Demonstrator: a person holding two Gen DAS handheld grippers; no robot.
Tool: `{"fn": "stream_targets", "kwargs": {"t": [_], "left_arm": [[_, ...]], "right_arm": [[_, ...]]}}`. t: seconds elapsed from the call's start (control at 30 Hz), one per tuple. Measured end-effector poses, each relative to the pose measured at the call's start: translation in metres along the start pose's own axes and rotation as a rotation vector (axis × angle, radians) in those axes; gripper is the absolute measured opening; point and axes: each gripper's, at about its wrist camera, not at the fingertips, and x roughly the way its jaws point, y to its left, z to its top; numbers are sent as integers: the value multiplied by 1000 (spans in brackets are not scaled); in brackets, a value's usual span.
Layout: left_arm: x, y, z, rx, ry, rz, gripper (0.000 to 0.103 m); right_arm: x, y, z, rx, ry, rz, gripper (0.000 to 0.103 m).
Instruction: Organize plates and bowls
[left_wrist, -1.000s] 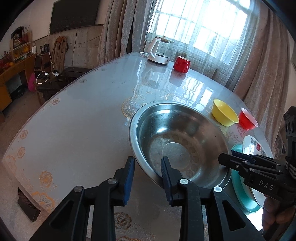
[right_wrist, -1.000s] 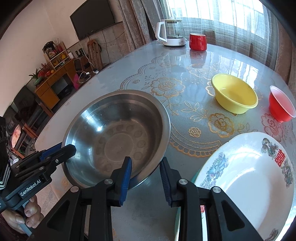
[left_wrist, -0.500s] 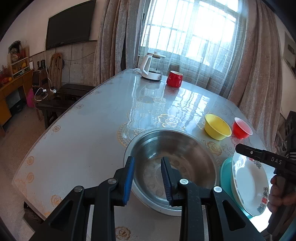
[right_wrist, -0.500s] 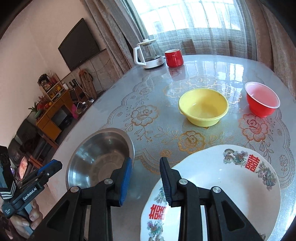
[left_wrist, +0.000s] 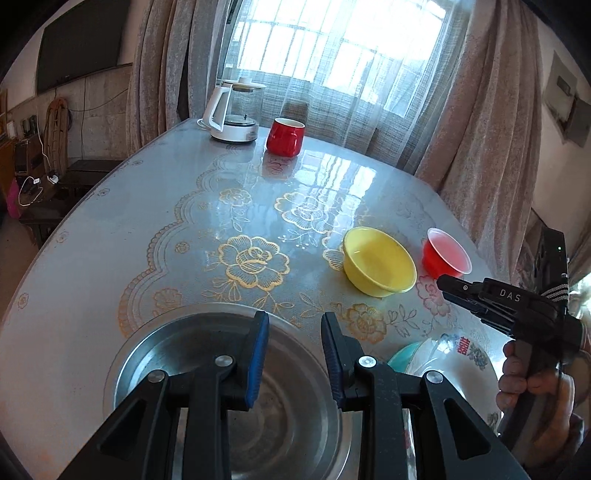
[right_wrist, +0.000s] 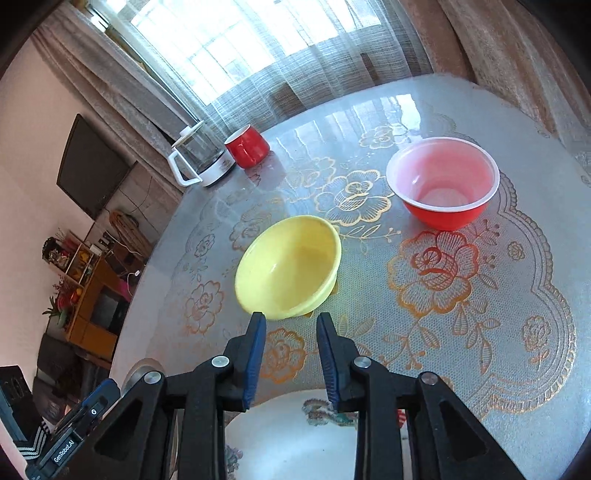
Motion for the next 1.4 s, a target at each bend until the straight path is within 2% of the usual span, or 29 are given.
{"fn": "stream_targets", "kwargs": {"t": [0.13, 0.2, 0.23, 0.37, 0.53, 0.63, 0.7, 0.77, 0.93, 1.4], "left_arm": [[32, -19, 19, -6, 48, -23, 31], [48, -26, 27, -21, 70, -34, 44], [55, -29, 32, -29, 78, -44, 46], [83, -39, 46, -55, 113, -70, 46], [118, -48, 53, -49, 156, -27, 44], [138, -50, 53, -63, 190, -31, 35], [146, -50, 51, -84, 203, -59, 23], [146, -53, 50, -86, 203, -83, 16], [131, -61, 45, -23, 156, -49, 16], [59, -44, 33, -34, 66, -39, 16]], "right_arm": [[18, -15, 18, 40, 17, -20, 24], [26, -20, 25, 49, 26, -30, 24], [30, -21, 29, 49, 30, -32, 24], [46, -25, 37, 47, 52, -56, 24], [61, -31, 42, 58, 77, -50, 17], [65, -30, 42, 35, 85, -47, 14], [70, -28, 43, 14, 97, -50, 13], [71, -25, 43, -1, 102, -45, 12], [68, -20, 41, -35, 97, -50, 12], [38, 18, 26, -122, 61, 7, 12]]}}
